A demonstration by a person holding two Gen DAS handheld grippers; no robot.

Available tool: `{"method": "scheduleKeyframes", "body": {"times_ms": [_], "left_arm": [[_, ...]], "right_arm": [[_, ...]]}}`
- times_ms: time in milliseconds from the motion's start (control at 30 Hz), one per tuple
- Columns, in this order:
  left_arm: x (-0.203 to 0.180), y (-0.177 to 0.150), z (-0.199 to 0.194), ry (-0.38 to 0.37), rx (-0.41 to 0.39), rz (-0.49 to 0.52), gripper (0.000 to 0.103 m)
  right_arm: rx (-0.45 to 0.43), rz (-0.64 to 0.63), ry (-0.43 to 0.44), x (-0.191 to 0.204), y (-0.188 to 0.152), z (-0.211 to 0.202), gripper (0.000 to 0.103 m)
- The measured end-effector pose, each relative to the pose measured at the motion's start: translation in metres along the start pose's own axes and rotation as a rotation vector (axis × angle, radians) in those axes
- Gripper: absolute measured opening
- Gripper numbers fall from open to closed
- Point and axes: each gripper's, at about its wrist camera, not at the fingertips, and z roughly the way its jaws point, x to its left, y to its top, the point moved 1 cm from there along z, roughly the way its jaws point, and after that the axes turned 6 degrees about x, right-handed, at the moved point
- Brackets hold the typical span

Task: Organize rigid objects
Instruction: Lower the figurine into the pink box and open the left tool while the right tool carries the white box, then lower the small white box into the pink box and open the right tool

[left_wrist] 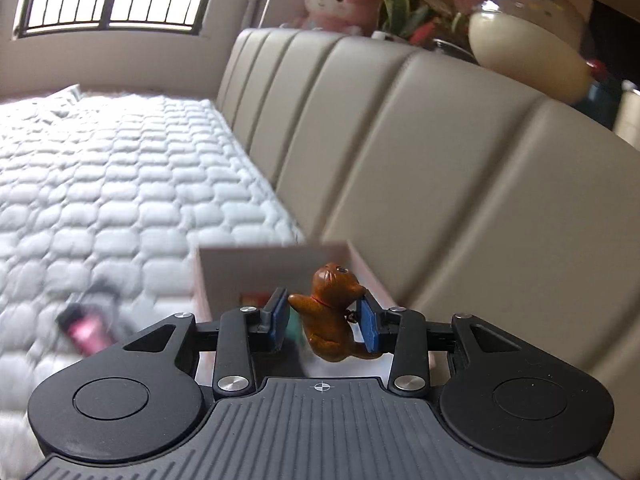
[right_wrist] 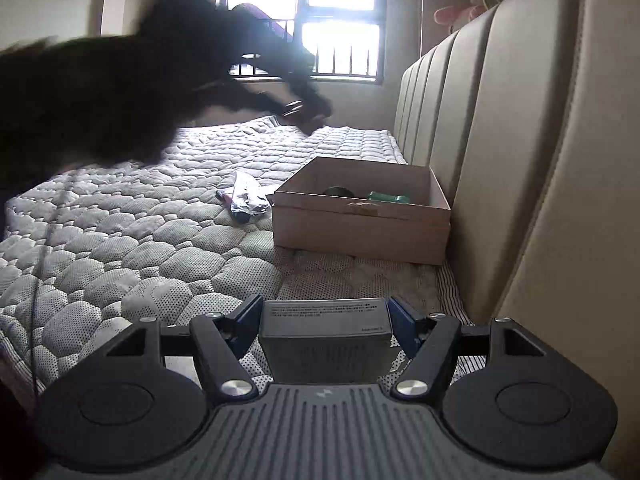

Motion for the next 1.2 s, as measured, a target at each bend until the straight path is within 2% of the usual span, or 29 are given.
{"method": "scheduleKeyframes", "body": {"times_ms": [133,233,333,467,600,800,933,1033,1100,1200], "left_arm": [[0.006,0.016,0.042,0.071,0.053,-0.051,0.042],[0.009,0.011,0.048,0.069,0.047,-0.067,0.042],[0.014,-0.003,0.037,0.026,0.05,-0.055,0.042],[0.016,-0.036,0.008,0.01,0.037,-0.003,0.042],[0.028,-0.08,-0.031,-0.021,0.031,-0.062,0.042],[0.049,-0.144,-0.073,-0.06,0.076,-0.131,0.042],[0.062,-0.171,-0.086,-0.07,0.101,-0.161,0.042],[0.074,-0.177,-0.091,-0.037,0.093,-0.186,0.042],[0.083,-0.18,-0.098,-0.015,0.082,-0.2,0.042],[0.098,-0.182,-0.099,0.014,0.078,-0.222,0.042]], "right_arm": [[-0.011,0.011,-0.019,-0.005,-0.001,-0.002,0.068],[-0.007,0.026,-0.014,-0.012,-0.002,-0.002,0.068],[-0.005,0.015,-0.013,-0.013,-0.004,-0.002,0.068],[-0.002,0.002,-0.016,-0.012,-0.001,-0.001,0.068],[-0.005,-0.018,-0.015,-0.013,0.012,0.002,0.068],[-0.078,-0.022,-0.066,-0.025,0.068,0.014,0.068],[-0.131,0.102,-0.075,-0.047,0.133,0.037,0.068],[-0.173,0.166,-0.101,-0.059,0.181,0.064,0.07],[-0.128,0.222,-0.08,-0.07,0.2,0.083,0.088],[-0.077,0.283,-0.08,-0.08,0.191,0.092,0.089]]}}
